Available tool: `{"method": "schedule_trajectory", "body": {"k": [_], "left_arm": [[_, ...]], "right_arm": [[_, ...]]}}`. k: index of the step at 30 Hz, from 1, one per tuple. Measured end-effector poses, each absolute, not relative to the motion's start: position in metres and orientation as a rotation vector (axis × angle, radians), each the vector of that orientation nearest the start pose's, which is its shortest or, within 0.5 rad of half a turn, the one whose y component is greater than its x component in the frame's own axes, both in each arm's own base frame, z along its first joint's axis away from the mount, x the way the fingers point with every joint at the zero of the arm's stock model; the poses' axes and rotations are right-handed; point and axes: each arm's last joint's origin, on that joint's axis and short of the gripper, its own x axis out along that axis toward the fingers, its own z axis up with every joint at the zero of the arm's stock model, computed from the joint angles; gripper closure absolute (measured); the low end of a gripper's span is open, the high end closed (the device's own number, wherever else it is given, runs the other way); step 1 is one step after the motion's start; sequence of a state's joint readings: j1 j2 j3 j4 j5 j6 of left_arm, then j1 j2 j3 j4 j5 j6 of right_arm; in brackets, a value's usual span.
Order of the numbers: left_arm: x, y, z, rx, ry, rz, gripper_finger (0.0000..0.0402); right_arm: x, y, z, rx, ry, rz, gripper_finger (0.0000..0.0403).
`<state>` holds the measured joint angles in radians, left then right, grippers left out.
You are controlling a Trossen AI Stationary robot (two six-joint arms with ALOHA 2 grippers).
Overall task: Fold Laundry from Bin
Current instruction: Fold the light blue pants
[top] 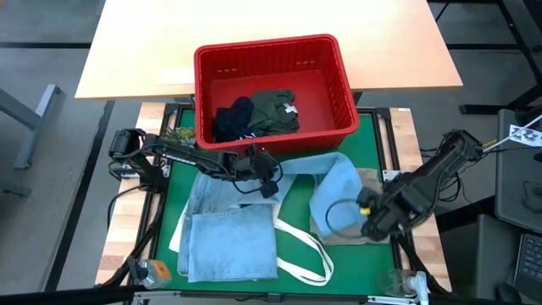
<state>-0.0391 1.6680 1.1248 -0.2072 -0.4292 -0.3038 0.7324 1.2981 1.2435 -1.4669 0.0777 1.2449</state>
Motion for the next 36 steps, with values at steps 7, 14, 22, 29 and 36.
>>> {"method": "schedule_trajectory", "body": {"k": [7,14,22,29,36], "left_arm": [[0.359,-0.002,0.232,-0.115,0.610,0.469,0.0278],[0.353,-0.005,0.252,-0.107,0.544,0.413,0.0280],[0.354,-0.019,0.272,-0.162,0.414,0.270,0.0281],[0.358,-0.046,0.280,-0.182,0.320,0.135,0.0282],[0.364,-0.077,0.282,-0.119,0.193,0.106,0.0282]], "right_arm": [[0.156,0.100,0.368,0.533,1.241,-0.393,0.0397],[0.157,0.074,0.393,0.513,1.116,-0.437,0.0399],[0.157,0.047,0.397,0.498,1.069,-0.502,0.0401],[0.161,0.033,0.397,0.501,1.085,-0.502,0.0401],[0.163,0.024,0.397,0.509,1.084,-0.523,0.0401]]}}
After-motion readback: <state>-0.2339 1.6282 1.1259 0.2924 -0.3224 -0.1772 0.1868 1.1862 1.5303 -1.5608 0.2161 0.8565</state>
